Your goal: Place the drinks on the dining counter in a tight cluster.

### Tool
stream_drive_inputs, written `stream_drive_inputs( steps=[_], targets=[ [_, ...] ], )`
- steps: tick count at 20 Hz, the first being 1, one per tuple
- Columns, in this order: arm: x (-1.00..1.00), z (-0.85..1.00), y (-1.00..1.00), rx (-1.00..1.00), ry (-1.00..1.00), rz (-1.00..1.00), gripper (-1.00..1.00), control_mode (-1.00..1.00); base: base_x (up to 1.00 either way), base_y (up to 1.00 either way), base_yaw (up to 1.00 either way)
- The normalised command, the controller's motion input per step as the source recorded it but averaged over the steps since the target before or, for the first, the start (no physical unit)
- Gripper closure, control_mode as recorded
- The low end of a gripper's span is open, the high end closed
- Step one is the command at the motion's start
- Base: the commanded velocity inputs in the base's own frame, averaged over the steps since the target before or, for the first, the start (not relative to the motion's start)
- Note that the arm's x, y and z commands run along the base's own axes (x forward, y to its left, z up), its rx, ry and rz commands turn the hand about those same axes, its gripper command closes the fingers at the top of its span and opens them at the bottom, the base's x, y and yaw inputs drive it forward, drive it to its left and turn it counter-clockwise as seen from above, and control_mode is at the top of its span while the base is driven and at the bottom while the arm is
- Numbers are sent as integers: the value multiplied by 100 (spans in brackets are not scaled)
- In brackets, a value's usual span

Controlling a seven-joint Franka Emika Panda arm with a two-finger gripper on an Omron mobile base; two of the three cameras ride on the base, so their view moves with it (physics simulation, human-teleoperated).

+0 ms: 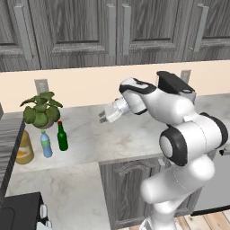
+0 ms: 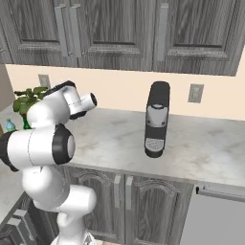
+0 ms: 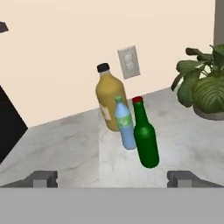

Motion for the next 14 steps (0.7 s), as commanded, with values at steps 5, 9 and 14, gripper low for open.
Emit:
stream_drive_inputs(
  steps=[5, 9, 14],
  targets=[
    [7, -32, 29, 7, -22, 10, -100, -100, 0, 0, 0],
    [21, -33, 36, 8, -12, 6, -100, -100, 0, 0, 0],
    [28, -34, 40, 6, -1, 10, -100, -100, 0, 0, 0]
  ],
)
